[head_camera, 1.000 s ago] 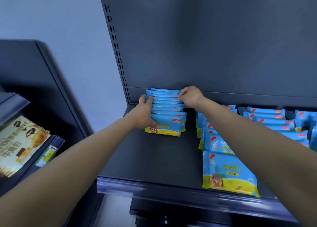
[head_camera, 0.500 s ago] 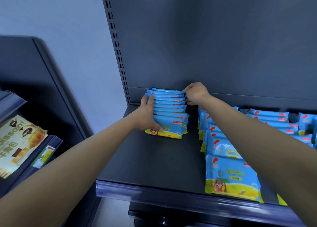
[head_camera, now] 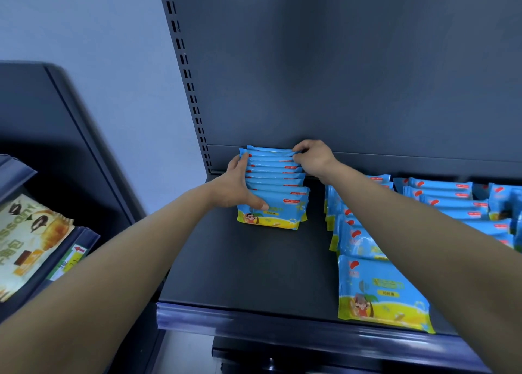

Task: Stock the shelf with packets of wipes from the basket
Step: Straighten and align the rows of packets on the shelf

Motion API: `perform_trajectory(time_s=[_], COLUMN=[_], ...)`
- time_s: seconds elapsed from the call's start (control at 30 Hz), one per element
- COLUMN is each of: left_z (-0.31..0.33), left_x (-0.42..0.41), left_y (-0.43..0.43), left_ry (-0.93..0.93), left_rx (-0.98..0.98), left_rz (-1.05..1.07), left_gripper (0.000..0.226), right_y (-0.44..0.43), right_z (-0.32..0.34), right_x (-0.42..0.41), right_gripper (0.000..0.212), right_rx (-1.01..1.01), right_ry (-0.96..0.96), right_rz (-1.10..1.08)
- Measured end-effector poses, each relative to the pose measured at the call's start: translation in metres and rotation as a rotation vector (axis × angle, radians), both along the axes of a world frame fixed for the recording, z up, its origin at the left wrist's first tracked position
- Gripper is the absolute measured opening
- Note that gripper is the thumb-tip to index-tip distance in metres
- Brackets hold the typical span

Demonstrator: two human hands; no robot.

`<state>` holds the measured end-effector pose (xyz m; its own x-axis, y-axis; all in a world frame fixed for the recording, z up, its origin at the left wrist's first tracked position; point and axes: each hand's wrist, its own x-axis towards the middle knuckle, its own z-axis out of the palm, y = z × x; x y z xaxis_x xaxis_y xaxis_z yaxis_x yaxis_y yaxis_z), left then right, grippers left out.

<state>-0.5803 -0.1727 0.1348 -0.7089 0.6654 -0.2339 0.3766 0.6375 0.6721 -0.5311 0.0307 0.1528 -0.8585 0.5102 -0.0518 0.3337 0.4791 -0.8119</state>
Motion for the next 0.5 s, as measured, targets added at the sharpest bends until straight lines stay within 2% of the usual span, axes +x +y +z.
perform_trajectory(time_s=[0.13,0.27,0.4,0.5], left_z=[0.001,0.005,0.007,0.003], left_x=[0.0,0.006,0.019,0.027], left_y=[-0.001,0.0,0.003,0.006], left_ry=[0.018,0.089,0.406,0.624], left_rx=[0.005,-0.086,-0.301,-0.343], left_rz=[-0.012,-0.011,-0.071,-0.174], left_gripper=[0.134,0.133,0.132,0.122], right_y=[-0.002,0.002,0.012,0.027], right_z=[0.002,0.009,0.024,0.036], right_x=[0.001,0.006,0.014,0.027], right_gripper=[0.034,0.03,0.023,0.019], right_rx=[0.033,0.092,0.182,0.223], right_ry=[-0.033,-0.017,0.028,0.023], right_rz=[0.027,0.041,0.068,0.087])
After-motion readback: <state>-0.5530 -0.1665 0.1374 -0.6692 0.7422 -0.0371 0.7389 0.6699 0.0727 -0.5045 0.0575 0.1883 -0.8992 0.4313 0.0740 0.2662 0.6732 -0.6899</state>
